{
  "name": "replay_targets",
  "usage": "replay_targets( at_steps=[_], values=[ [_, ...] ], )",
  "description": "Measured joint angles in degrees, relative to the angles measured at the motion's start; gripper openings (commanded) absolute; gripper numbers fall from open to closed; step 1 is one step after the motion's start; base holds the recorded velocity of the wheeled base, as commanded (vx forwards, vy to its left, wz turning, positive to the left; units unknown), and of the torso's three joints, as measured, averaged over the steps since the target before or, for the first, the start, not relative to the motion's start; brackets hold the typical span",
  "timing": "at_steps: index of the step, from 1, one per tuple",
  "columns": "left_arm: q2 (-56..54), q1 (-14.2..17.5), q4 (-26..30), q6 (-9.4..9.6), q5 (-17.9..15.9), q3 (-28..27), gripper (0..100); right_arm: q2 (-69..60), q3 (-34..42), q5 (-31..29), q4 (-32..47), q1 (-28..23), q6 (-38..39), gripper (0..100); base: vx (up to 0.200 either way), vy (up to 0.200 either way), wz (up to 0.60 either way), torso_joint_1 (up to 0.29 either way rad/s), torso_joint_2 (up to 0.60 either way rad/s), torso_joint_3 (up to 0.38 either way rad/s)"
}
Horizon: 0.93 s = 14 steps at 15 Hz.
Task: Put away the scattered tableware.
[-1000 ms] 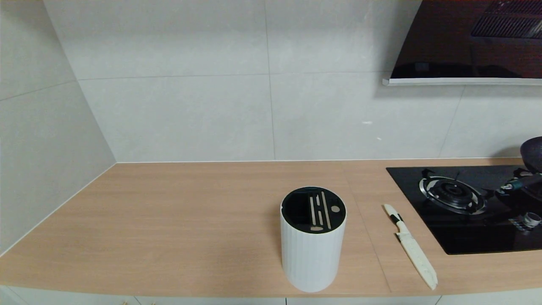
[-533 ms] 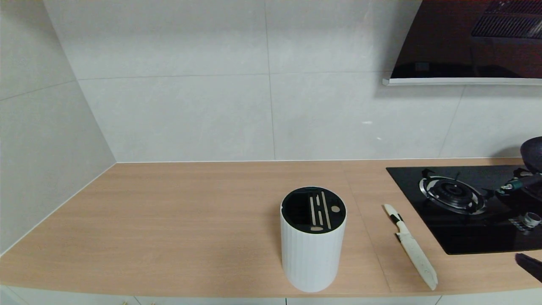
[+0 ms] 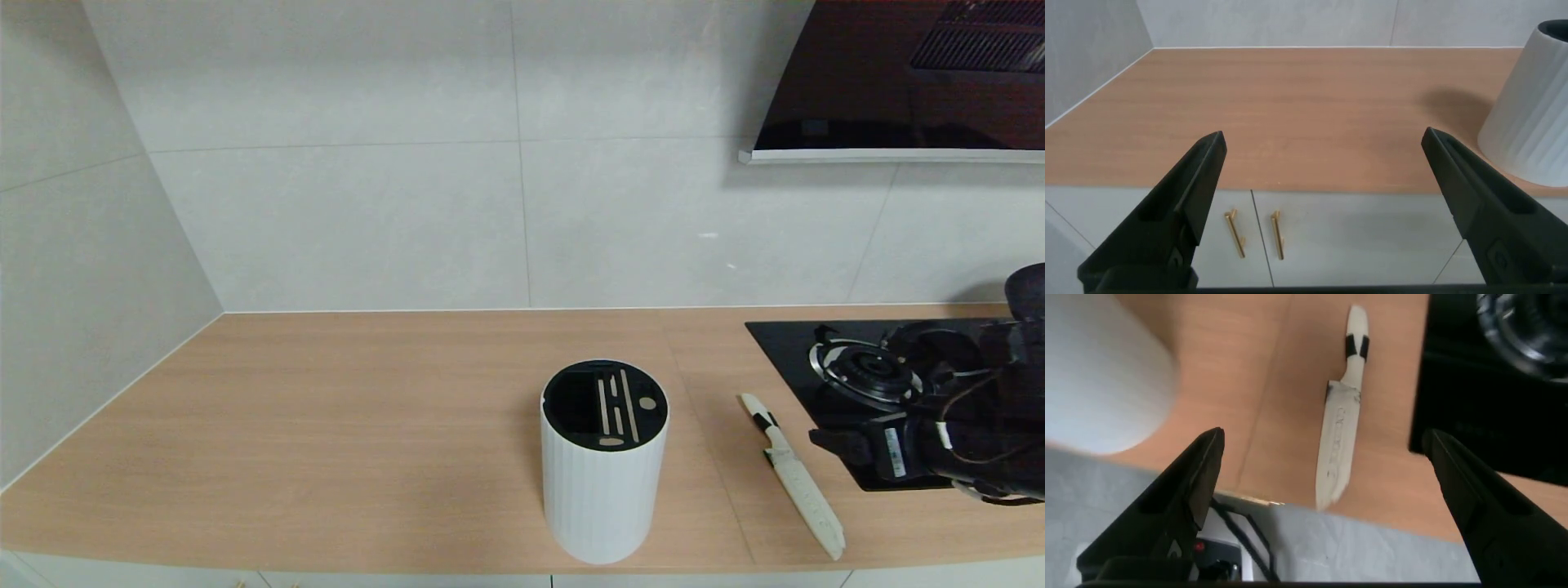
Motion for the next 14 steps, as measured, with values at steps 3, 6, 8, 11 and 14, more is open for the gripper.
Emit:
replay_targets(
  at_steps=[3,6,8,11,14],
  values=[
    [0.0,0.0,0.0,0.1,0.0,0.0,100,12.59,-1.51,-1.4,-9.01,0.09,0.34,100,0.0,0.0,0.0,0.0,0.0,0.0],
    [0.0,0.02,0.0,0.07,-0.02,0.0,100,22.58,-2.04,-4.17,-17.43,0.02,0.48,100,0.0,0.0,0.0,0.0,0.0,0.0],
    [0.0,0.02,0.0,0.05,0.0,0.0,100,27.12,-2.56,-4.74,-19.52,-0.24,0.88,100,0.0,0.0,0.0,0.0,0.0,0.0],
    [0.0,0.0,0.0,0.05,0.0,0.0,100,33.24,-4.71,-4.74,-21.85,-0.78,3.95,100,0.0,0.0,0.0,0.0,0.0,0.0],
    [0.0,0.02,0.0,0.05,-0.02,0.0,100,36.69,-6.28,-4.45,-22.86,-1.38,4.35,100,0.0,0.0,0.0,0.0,0.0,0.0]
  ],
)
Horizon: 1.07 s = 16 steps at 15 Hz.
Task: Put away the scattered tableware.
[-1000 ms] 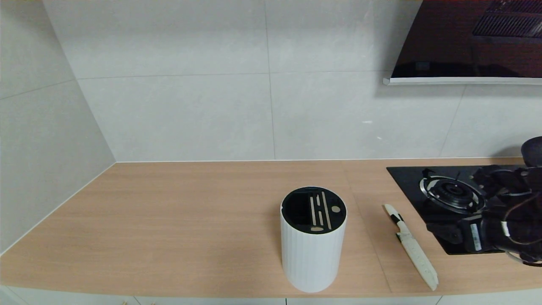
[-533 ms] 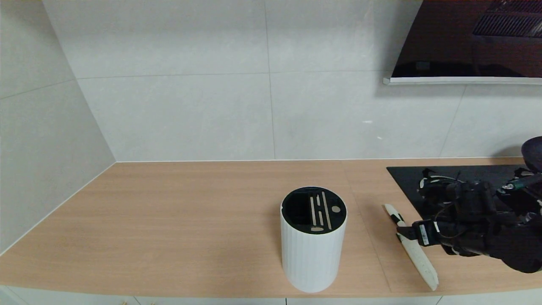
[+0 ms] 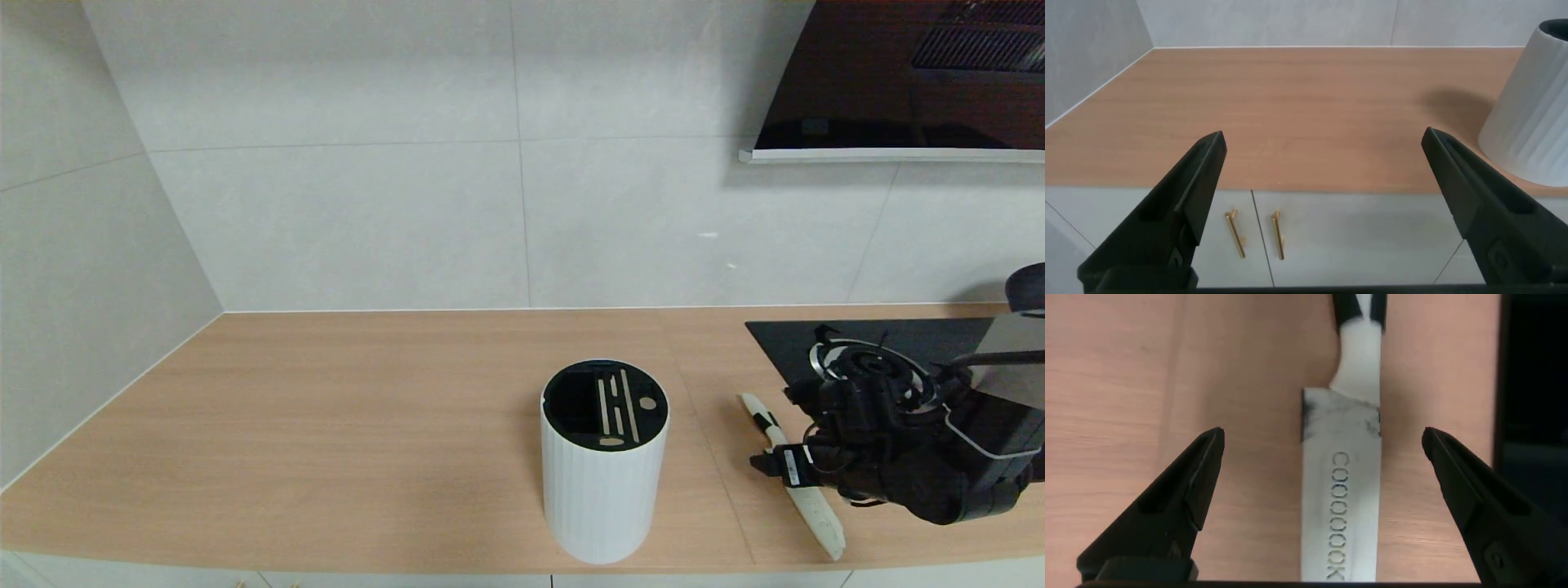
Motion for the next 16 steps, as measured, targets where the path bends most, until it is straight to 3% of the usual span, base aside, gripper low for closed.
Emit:
replay_targets(
  at_steps=[10,11,16],
  values=[
    [0.0,-0.02,0.0,0.0,0.02,0.0,100,3.58,-1.74,0.15,-0.02,-0.33,1.22,100,0.0,0.0,0.0,0.0,0.0,0.0],
    [0.0,-0.02,0.0,0.0,0.02,0.0,100,3.77,-1.85,0.15,-0.06,-0.37,1.22,0,0.0,0.0,0.0,0.0,0.0,0.0],
    [0.0,-0.02,0.0,-0.07,0.02,0.0,100,4.53,-2.07,-0.29,-0.28,-0.37,1.12,0,0.0,0.0,0.0,0.0,0.0,0.0]
  ],
)
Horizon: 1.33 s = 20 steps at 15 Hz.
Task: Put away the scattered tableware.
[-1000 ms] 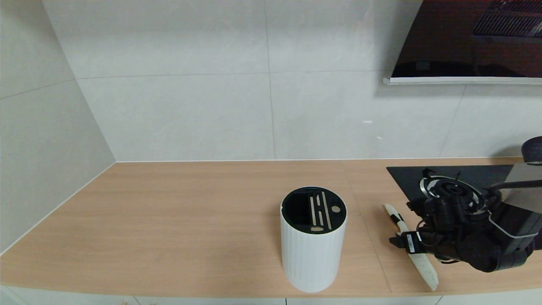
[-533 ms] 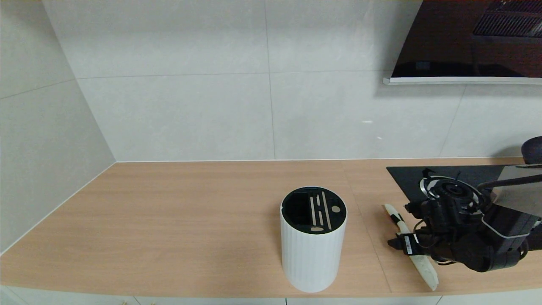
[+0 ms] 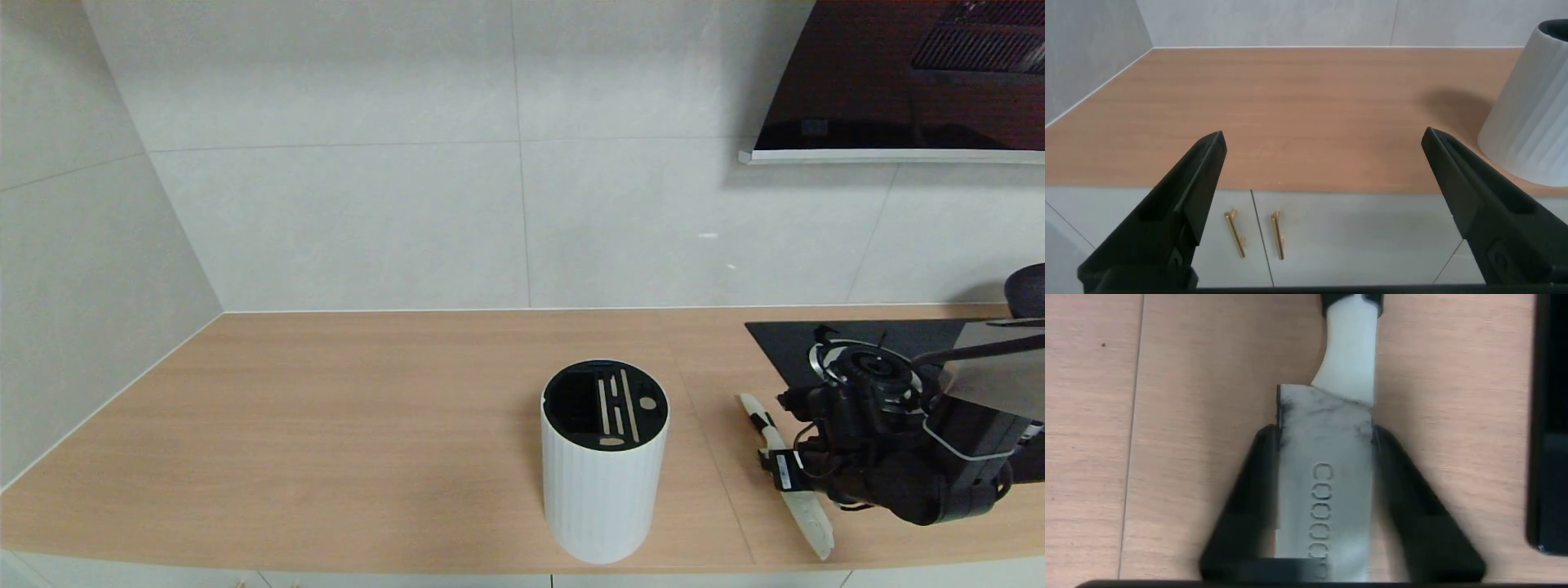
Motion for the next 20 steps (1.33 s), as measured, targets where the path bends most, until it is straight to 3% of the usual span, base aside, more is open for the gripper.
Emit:
replay_targets(
  at_steps=[6,11,17,20],
  values=[
    [0.0,0.02,0.0,-0.41,0.0,0.0,100,-1.34,0.44,-0.17,0.77,0.02,0.27,0,0.0,0.0,0.0,0.0,0.0,0.0],
    [0.0,0.02,-0.04,-0.44,0.02,0.0,100,-14.87,2.82,-0.05,3.32,1.49,1.88,0,0.0,0.0,0.0,0.0,0.0,0.0],
    [0.0,0.0,-0.02,-0.37,0.02,0.0,100,-36.77,-3.08,1.01,16.4,11.52,1.94,0,0.0,0.0,0.0,0.0,0.0,0.0],
    [0.0,0.02,-0.02,-0.06,0.0,0.0,100,-41.78,-5.05,3.69,16.97,15.88,1.91,0,0.0,0.0,0.0,0.0,0.0,0.0]
  ],
)
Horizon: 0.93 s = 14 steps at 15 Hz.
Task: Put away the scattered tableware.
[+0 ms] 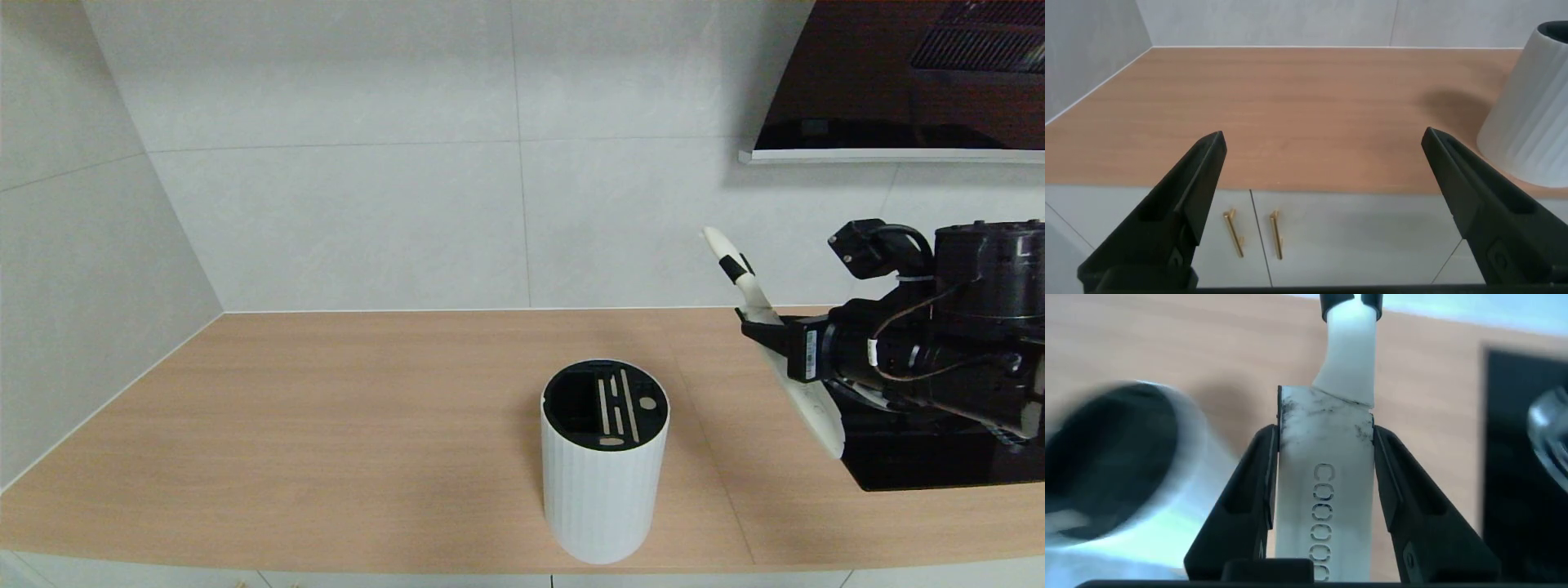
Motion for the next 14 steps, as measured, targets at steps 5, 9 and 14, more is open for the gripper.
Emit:
replay_targets(
  at_steps=[5,9,14],
  values=[
    [0.33,-0.13,2.01,-2.4,-2.47,-6.03,100,-2.01,-3.19,3.35,0.3,1.73,-0.28,0,0.0,0.0,0.0,0.0,0.0,0.0],
    [11.18,-1.87,10.65,-3.99,-11.18,-19.2,100,-0.74,-7.46,3.63,0.8,4.63,-0.44,0,0.0,0.0,0.0,0.0,0.0,0.0],
    [39.33,-4.21,4.08,-3.41,-16.27,-32.72,100,-0.06,-6.56,3.3,0.52,10.34,-0.41,0,0.0,0.0,0.0,0.0,0.0,0.0]
  ],
)
